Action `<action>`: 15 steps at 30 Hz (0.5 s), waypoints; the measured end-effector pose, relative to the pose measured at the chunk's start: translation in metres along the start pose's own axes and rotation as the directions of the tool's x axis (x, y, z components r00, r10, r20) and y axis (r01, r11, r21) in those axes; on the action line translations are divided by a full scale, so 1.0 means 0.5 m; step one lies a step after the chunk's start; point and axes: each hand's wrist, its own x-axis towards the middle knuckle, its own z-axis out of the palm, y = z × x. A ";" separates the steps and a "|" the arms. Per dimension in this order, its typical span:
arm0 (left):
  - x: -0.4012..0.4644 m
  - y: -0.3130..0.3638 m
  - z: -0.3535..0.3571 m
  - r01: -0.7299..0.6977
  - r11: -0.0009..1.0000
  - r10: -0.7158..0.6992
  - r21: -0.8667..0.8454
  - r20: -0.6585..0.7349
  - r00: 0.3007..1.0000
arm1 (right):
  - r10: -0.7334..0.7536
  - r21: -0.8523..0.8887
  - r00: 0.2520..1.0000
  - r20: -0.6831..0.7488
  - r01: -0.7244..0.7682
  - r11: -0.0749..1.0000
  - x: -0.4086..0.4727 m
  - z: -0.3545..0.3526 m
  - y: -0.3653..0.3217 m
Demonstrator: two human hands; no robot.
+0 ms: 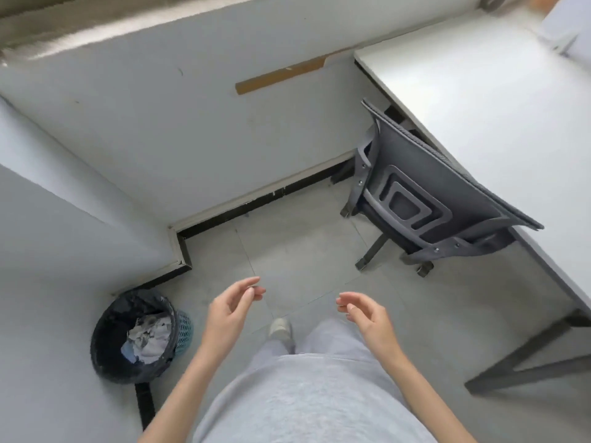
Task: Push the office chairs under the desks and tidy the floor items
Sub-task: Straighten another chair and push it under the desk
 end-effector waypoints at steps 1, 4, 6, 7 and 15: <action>0.051 0.029 0.002 -0.025 0.999 0.023 0.025 0.056 0.998 | 0.028 0.017 0.999 -0.047 -0.027 0.999 0.005 -0.005 -0.003; 0.182 0.097 0.035 -0.090 0.994 0.074 0.068 0.215 0.974 | 0.090 0.093 0.977 -0.193 -0.073 0.993 0.027 -0.024 -0.013; 0.252 0.129 0.080 -0.124 0.989 0.093 0.082 0.309 0.946 | 0.113 0.134 0.948 -0.298 -0.075 0.988 0.056 -0.047 -0.021; 0.284 0.142 0.107 -0.141 0.986 0.103 0.084 0.351 0.931 | 0.115 0.145 0.932 -0.344 -0.068 0.987 0.075 -0.061 -0.030; 0.484 0.284 0.290 -0.705 0.663 0.470 0.251 0.593 0.654 | -0.284 -0.297 0.696 -0.660 0.105 0.949 0.210 -0.238 -0.188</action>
